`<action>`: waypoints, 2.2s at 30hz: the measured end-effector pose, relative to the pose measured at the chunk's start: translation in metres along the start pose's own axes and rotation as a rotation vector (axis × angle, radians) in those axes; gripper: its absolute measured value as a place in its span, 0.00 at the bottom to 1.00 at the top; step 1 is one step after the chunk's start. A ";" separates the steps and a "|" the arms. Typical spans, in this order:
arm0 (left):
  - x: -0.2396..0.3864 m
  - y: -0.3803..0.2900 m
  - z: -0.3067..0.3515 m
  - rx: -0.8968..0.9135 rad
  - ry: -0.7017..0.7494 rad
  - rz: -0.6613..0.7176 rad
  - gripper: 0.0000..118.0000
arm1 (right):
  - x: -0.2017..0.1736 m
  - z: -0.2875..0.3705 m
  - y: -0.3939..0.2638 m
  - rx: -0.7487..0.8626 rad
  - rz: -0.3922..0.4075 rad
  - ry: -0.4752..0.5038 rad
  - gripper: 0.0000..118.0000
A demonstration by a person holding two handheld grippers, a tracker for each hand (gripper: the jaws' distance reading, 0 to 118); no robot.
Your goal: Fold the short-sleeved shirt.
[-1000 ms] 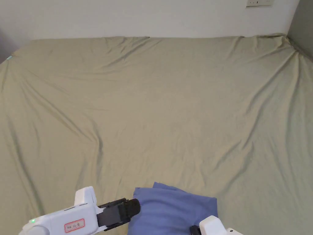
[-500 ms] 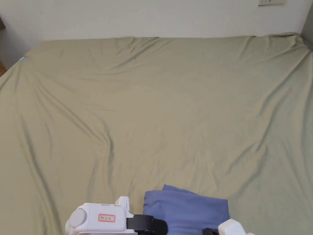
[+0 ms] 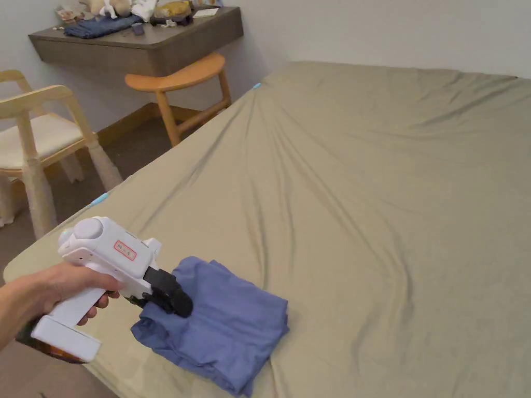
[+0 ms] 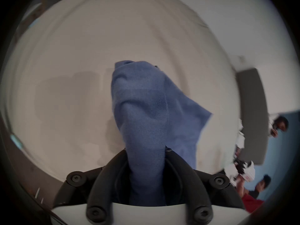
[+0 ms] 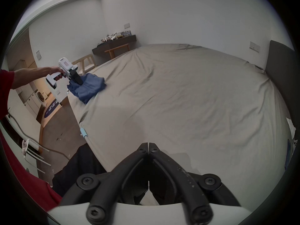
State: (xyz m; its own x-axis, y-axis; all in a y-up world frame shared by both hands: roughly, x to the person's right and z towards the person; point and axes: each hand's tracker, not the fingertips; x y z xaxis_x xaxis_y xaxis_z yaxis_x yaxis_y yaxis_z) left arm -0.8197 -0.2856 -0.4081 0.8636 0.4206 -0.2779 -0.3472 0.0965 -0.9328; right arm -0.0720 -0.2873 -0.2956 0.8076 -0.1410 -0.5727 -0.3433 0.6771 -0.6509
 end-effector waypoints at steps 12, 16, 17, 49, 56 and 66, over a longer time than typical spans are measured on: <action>-0.042 0.039 -0.001 -0.060 0.246 -0.056 0.69 | -0.014 -0.018 0.036 -0.064 0.046 0.000 0.00; -0.009 0.032 0.071 0.248 0.444 -0.132 0.87 | -0.011 0.002 0.043 0.032 0.017 0.013 0.00; 0.014 0.020 0.091 0.361 0.514 -0.191 0.87 | -0.009 0.008 0.045 0.065 -0.003 0.009 0.00; 0.492 -0.305 -0.036 1.381 0.085 -0.665 0.00 | 0.103 0.222 -0.004 0.694 -0.100 -0.836 0.00; 0.492 -0.307 -0.036 1.384 0.107 -0.671 0.00 | 0.101 0.219 0.000 0.698 -0.108 -0.827 0.00; 0.489 -0.303 -0.037 1.373 0.124 -0.672 0.00 | 0.100 0.216 0.003 0.697 -0.101 -0.823 0.00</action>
State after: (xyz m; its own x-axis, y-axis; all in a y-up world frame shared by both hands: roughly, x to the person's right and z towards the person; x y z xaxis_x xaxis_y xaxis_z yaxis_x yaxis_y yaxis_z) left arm -0.2788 -0.1424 -0.2700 0.9939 -0.1093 0.0134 0.1091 0.9939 0.0161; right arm 0.1111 -0.1437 -0.2472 0.9802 0.1329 0.1470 -0.1188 0.9878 -0.1008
